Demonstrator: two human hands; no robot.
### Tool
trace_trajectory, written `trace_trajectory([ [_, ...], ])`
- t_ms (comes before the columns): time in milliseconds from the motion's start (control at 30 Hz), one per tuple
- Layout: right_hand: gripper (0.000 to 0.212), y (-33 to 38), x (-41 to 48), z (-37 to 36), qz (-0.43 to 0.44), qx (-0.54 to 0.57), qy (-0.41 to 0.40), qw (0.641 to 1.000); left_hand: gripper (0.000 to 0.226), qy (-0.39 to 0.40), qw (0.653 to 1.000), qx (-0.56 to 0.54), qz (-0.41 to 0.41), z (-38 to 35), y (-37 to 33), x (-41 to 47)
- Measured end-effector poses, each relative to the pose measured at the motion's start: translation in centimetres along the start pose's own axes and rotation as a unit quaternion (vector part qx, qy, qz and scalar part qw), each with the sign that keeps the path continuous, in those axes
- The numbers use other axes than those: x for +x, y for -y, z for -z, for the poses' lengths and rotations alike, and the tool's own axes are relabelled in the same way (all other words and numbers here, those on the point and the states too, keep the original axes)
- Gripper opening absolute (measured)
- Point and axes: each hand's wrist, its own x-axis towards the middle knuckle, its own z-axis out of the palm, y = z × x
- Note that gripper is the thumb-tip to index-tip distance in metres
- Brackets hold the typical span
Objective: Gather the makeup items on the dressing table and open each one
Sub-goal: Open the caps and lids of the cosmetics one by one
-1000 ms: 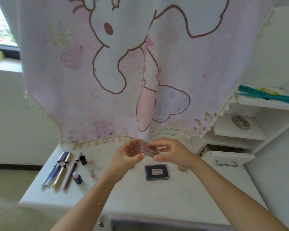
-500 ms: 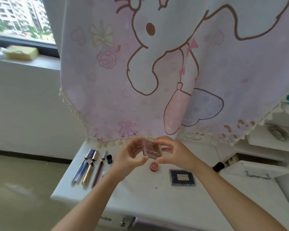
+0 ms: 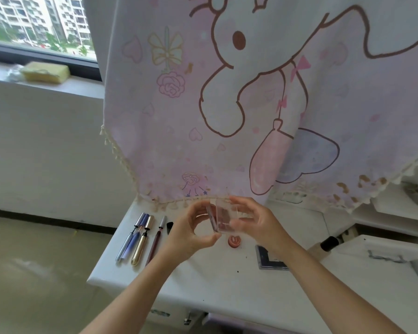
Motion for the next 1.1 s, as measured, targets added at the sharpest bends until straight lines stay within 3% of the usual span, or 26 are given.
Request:
trace_trajectory([
  [100,0.006,0.5,0.2,-1.2,-0.060,0.140,-0.101,0.983,0.054,0.007,0.983,0.162,-0.081,-0.7,-0.1,-0.8],
  [167,0.005,0.9,0.4,-1.9,-0.074,0.162,-0.150,0.973,0.059,-0.003,0.959,0.247,-0.139,-1.6,0.1,-1.3],
  [233,0.013,1.2,0.3,-2.1,-0.065,0.114,-0.157,0.979,0.062,-0.020,0.940,0.290,-0.181,-2.2,0.6,-1.4],
  [400,0.033,0.1,-0.1,-0.8,-0.093,0.120,-0.143,0.978,0.059,-0.086,0.914,0.329,-0.222,-3.5,2.0,-1.7],
  [500,0.040,-1.0,-0.1,-0.2,-0.177,0.167,-0.105,0.964,0.054,-0.123,0.892,0.348,-0.260,-4.7,2.9,-1.7],
  [633,0.026,-1.4,-0.3,0.2,-0.280,0.240,-0.005,0.930,0.051,-0.181,0.870,0.362,-0.282,-6.2,4.0,-1.5],
  [767,0.030,-1.7,0.8,1.5,-0.287,0.229,-0.023,0.930,0.048,-0.214,0.849,0.388,-0.289,-7.3,4.7,-1.0],
  [933,0.040,-2.1,2.4,2.4,-0.274,0.143,0.068,0.949,0.040,-0.188,0.834,0.423,-0.302,-7.5,5.6,-0.6],
  [1100,0.018,-3.0,3.6,2.2,-0.269,0.146,0.083,0.948,0.030,-0.170,0.804,0.469,-0.325,-6.8,5.9,-0.6],
])
